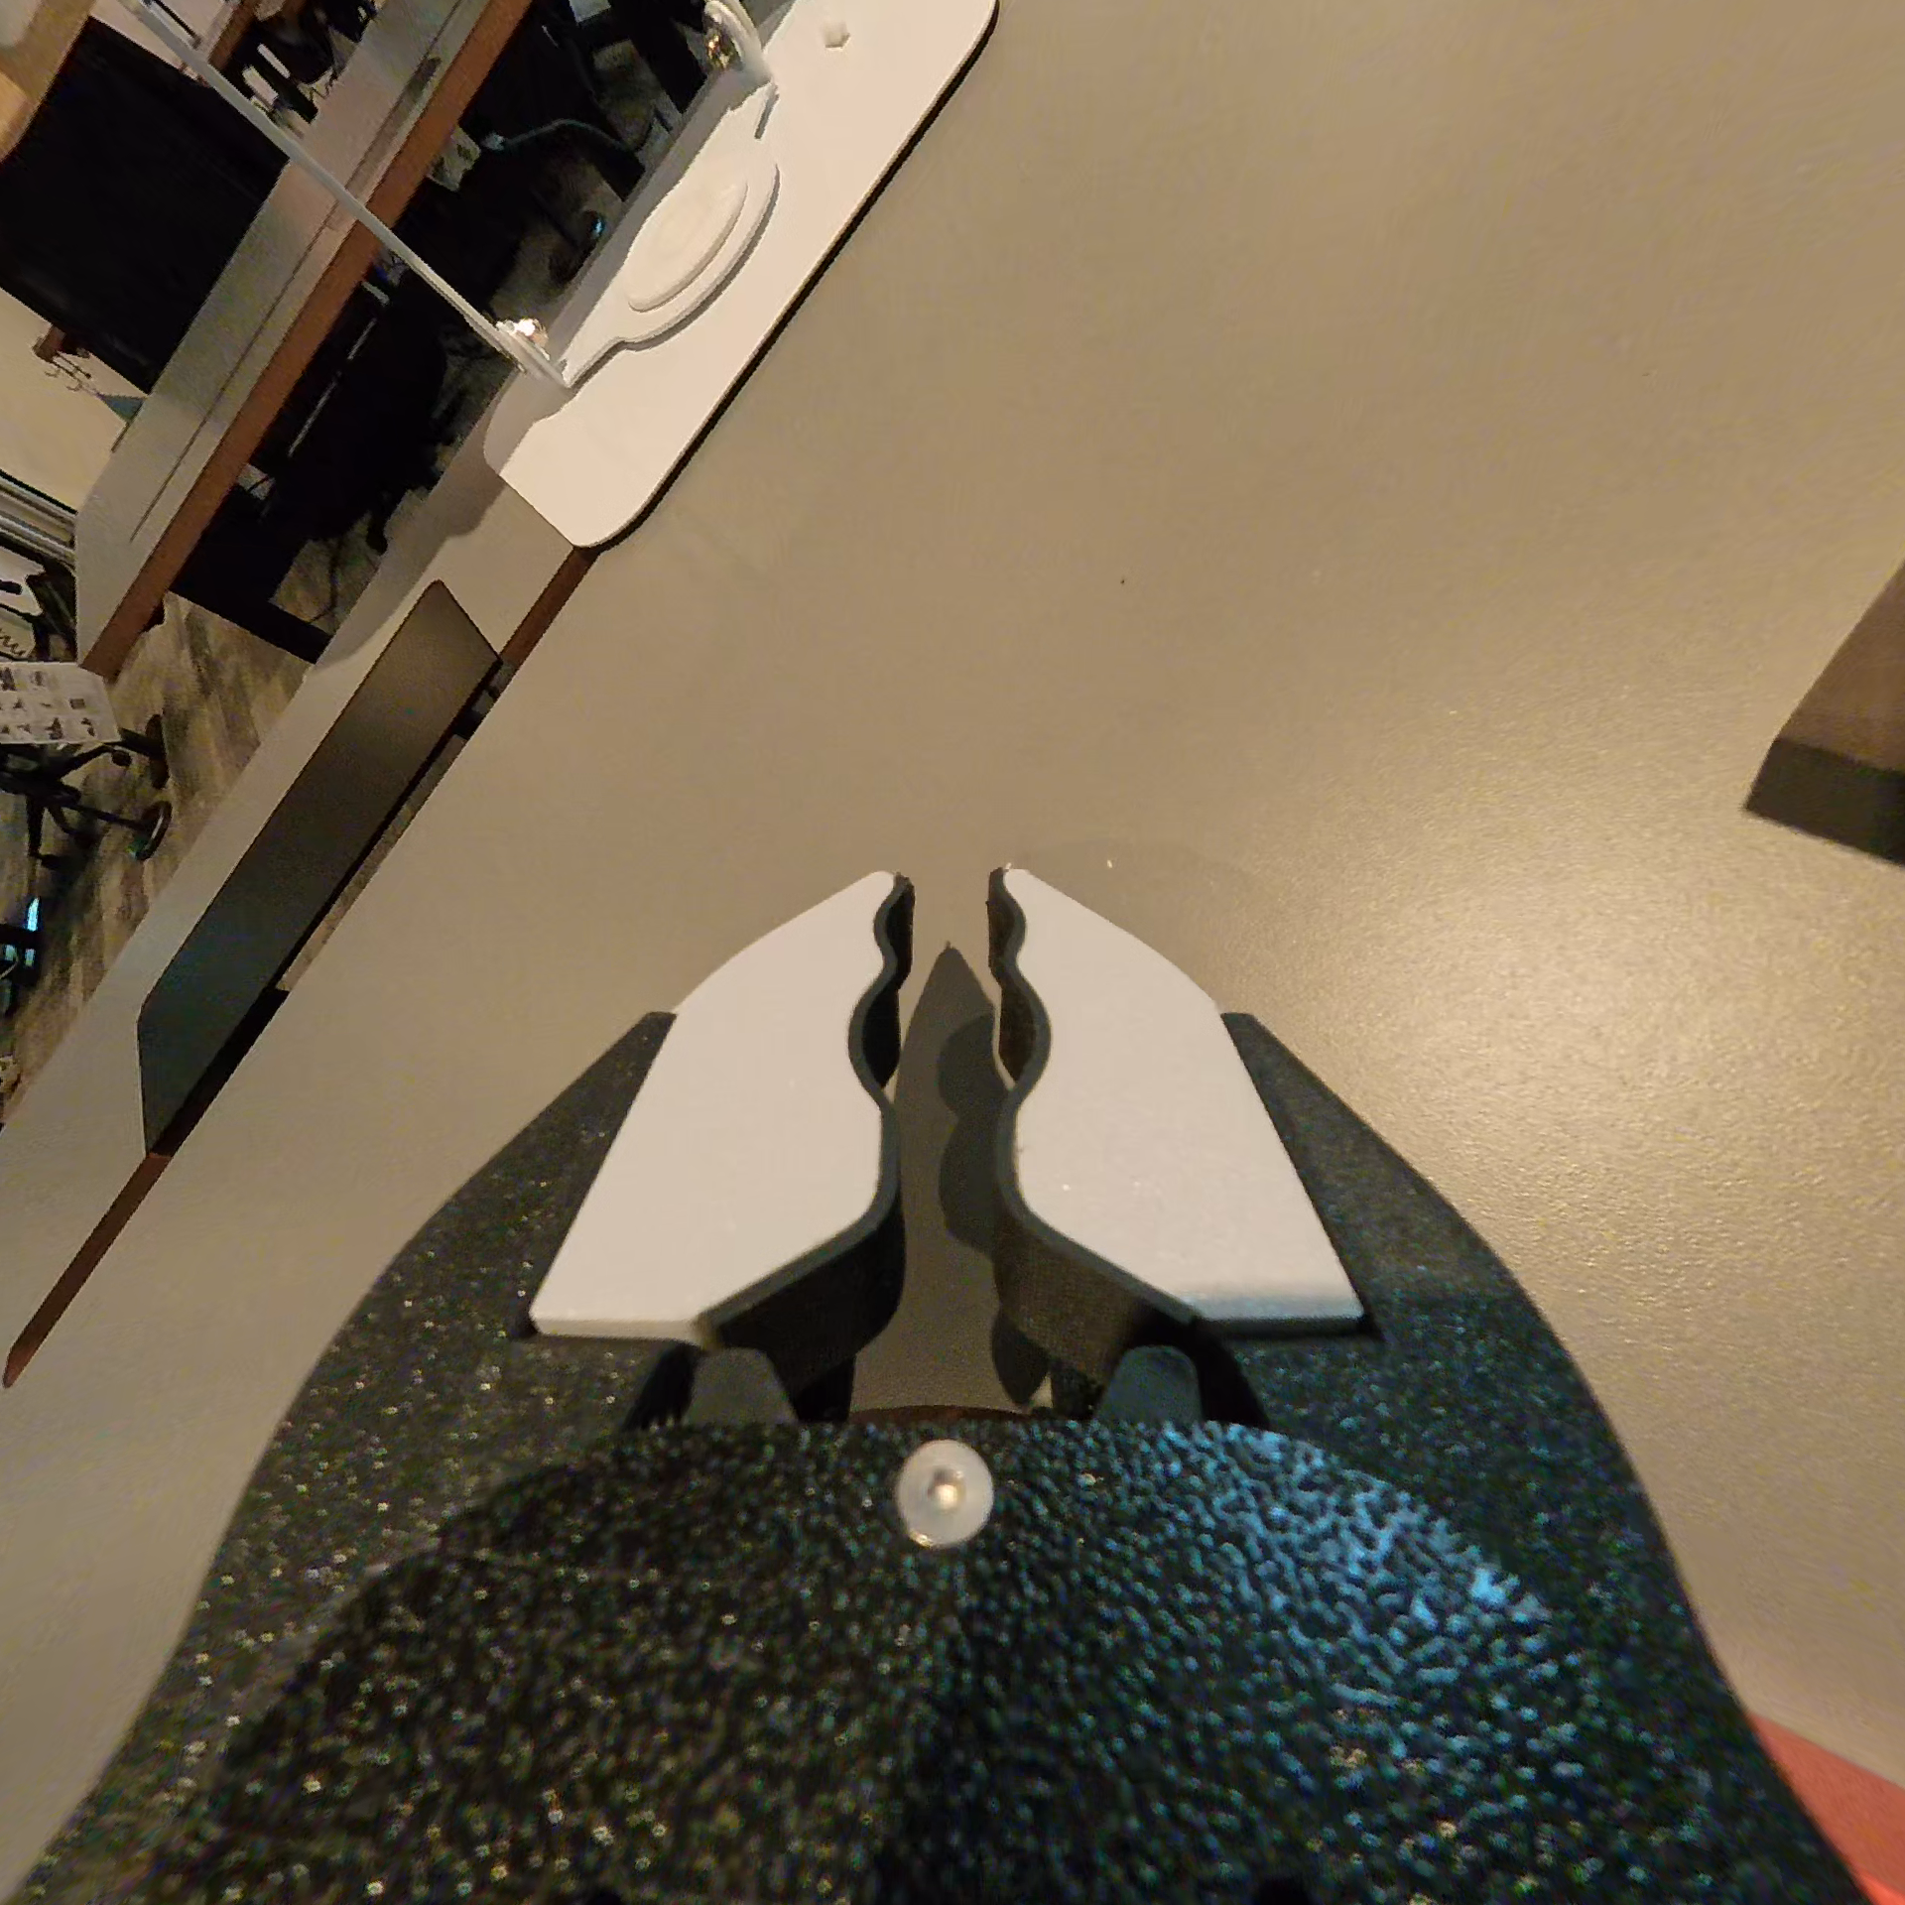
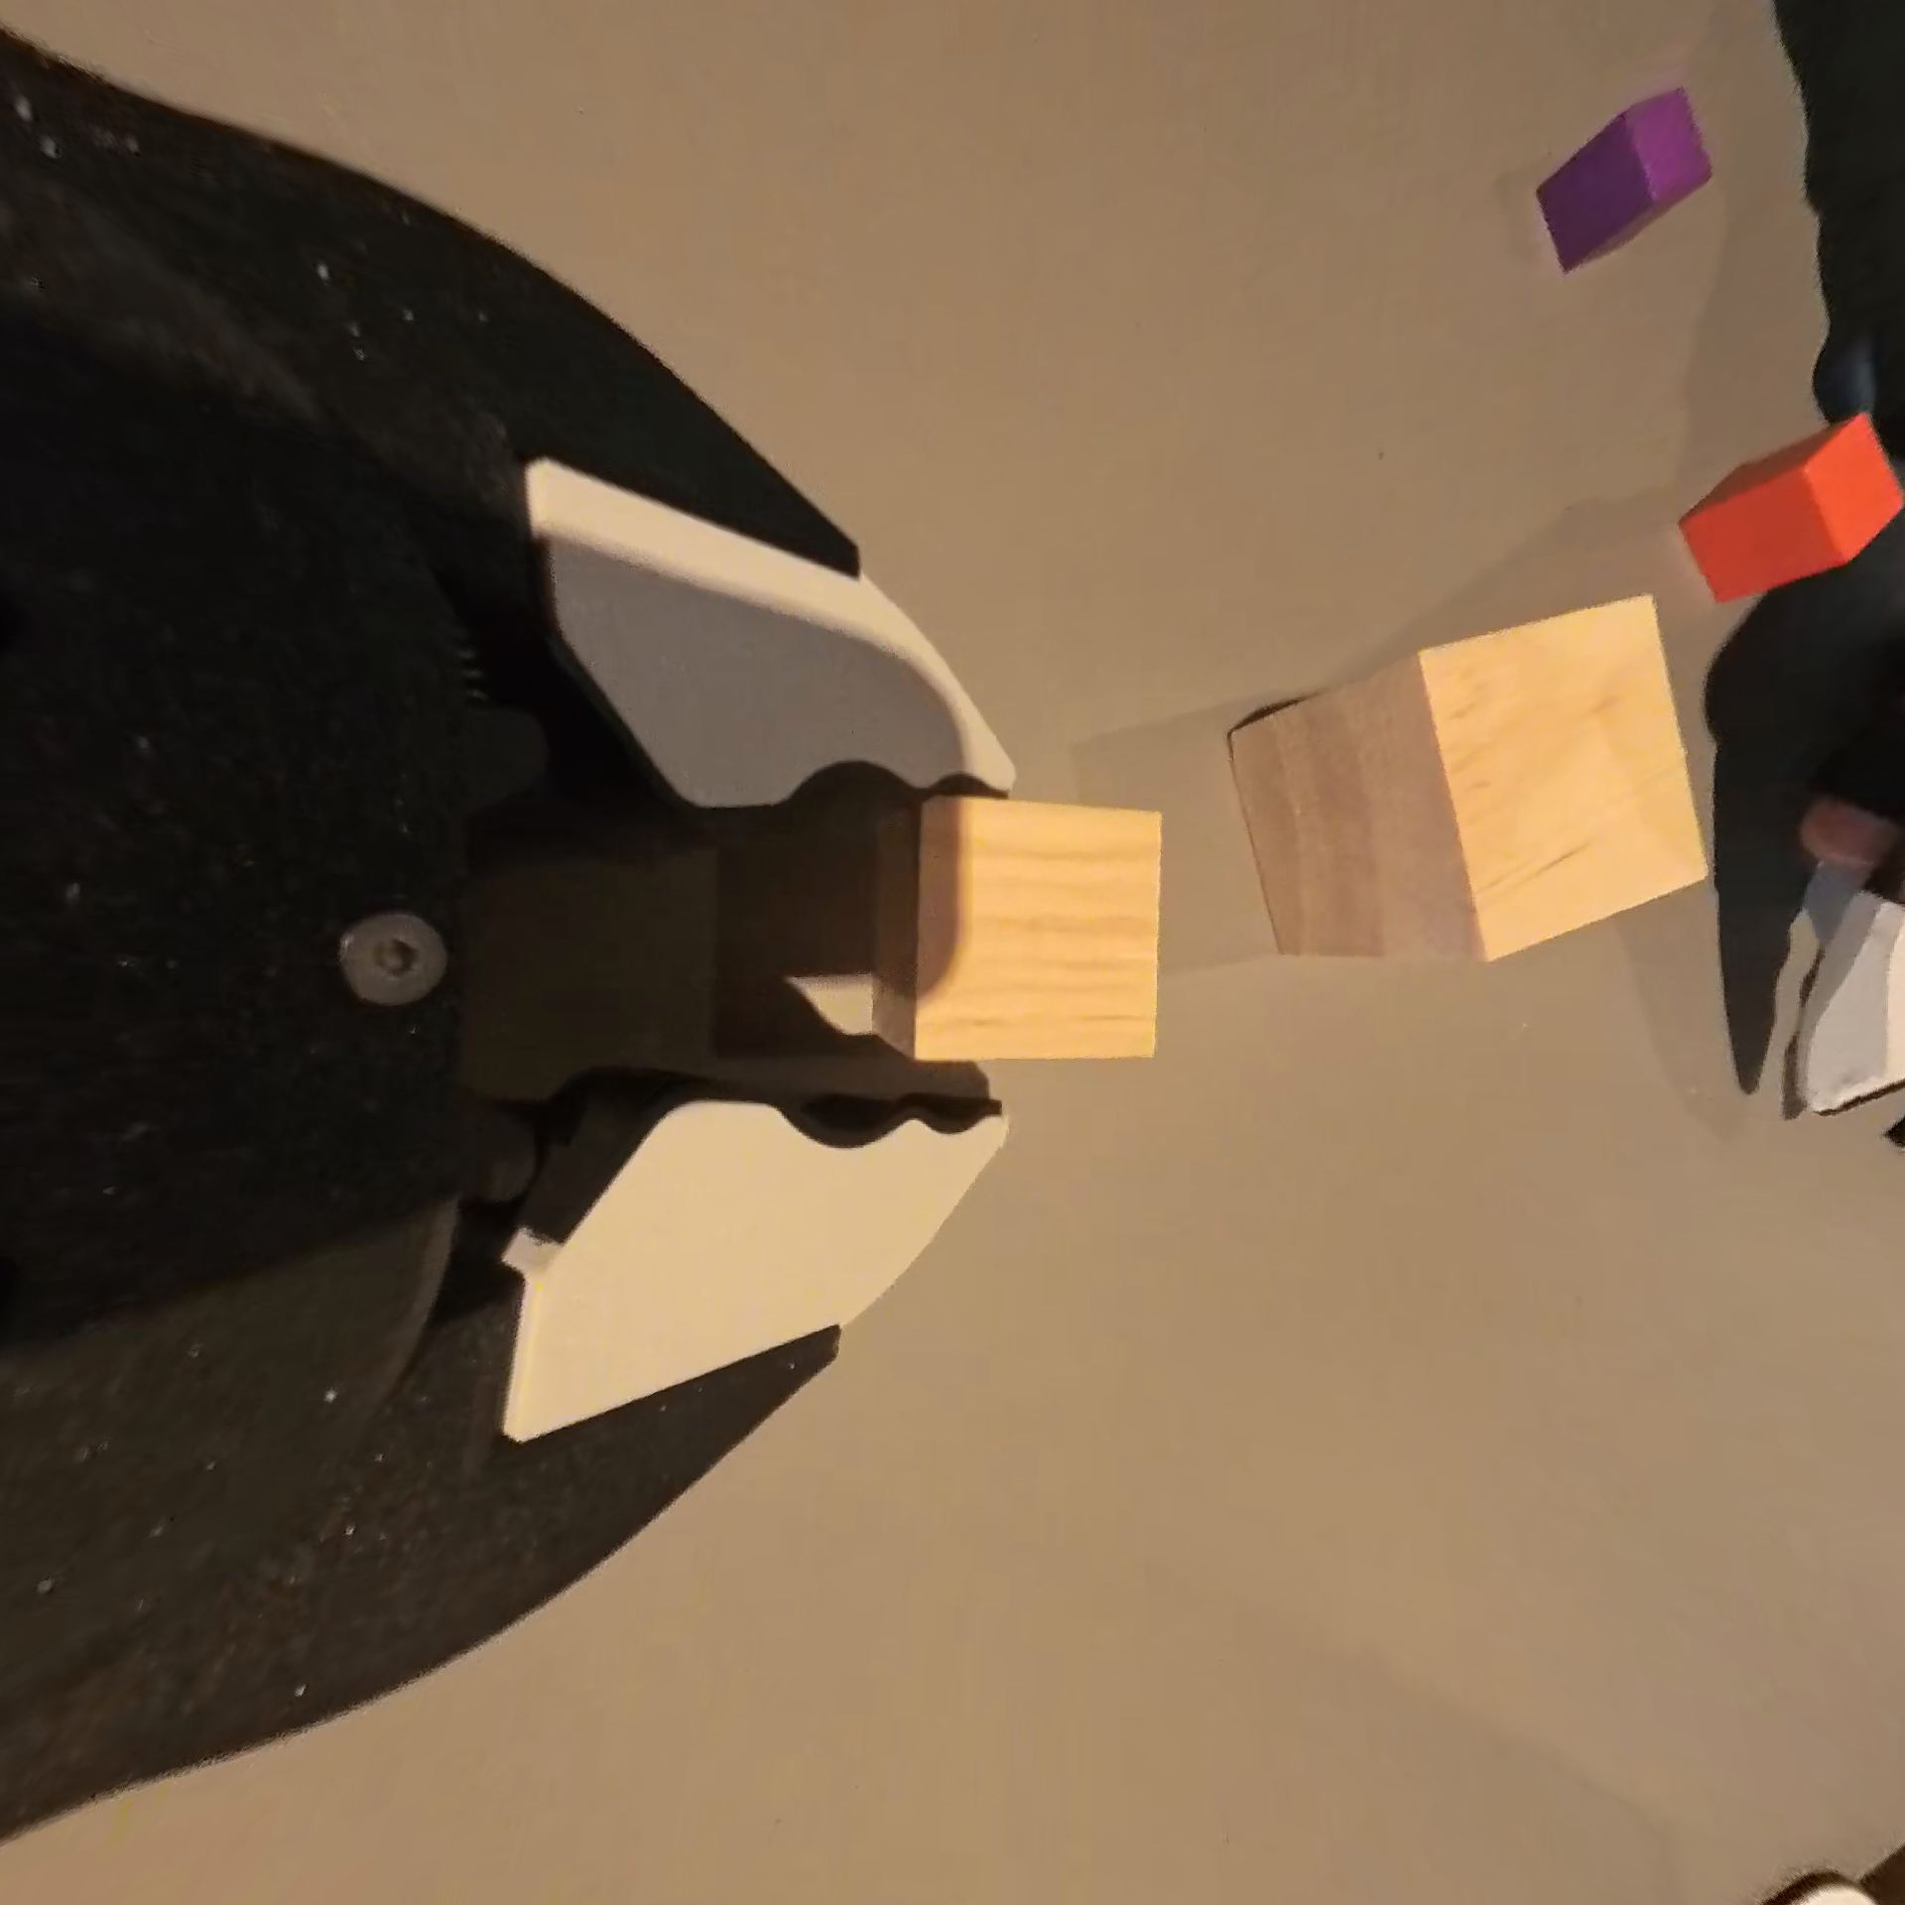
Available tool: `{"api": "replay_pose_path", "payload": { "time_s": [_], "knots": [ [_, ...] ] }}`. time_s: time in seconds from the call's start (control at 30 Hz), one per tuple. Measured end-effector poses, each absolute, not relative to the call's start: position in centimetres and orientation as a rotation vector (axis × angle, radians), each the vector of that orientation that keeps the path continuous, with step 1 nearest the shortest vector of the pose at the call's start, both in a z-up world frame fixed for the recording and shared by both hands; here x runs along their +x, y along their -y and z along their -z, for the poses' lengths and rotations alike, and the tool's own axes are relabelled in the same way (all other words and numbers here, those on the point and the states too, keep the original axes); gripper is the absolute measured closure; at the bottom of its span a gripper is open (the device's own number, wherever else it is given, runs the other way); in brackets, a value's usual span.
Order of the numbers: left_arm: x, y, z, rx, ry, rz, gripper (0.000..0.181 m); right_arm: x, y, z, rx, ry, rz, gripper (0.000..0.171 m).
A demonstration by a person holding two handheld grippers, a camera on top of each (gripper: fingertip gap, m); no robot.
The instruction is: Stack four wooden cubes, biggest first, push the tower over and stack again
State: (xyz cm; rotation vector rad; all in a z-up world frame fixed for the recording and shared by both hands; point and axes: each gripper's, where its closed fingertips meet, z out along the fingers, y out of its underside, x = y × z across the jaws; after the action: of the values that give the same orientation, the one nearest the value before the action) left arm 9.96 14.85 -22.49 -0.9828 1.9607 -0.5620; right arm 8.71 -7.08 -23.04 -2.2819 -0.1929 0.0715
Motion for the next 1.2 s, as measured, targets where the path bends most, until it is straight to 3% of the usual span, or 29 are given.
{"api": "replay_pose_path", "payload": {
  "time_s": [0.07,0.7,1.2],
  "knots": [
    [9.9,-14.8,22.5,-0.981,-1.961,0.561,0.167,8.9,6.8,23.3,-2.298,0.203,-0.024,0.126],
    [9.9,-14.8,22.6,-0.982,-1.969,0.557,0.169,4.9,0.6,14.8,-1.859,0.32,-0.161,0.126],
    [9.8,-14.7,22.7,-0.977,-1.979,0.561,0.171,4.7,-1.3,17.4,-1.947,0.356,-0.158,0.126]
  ]
}}
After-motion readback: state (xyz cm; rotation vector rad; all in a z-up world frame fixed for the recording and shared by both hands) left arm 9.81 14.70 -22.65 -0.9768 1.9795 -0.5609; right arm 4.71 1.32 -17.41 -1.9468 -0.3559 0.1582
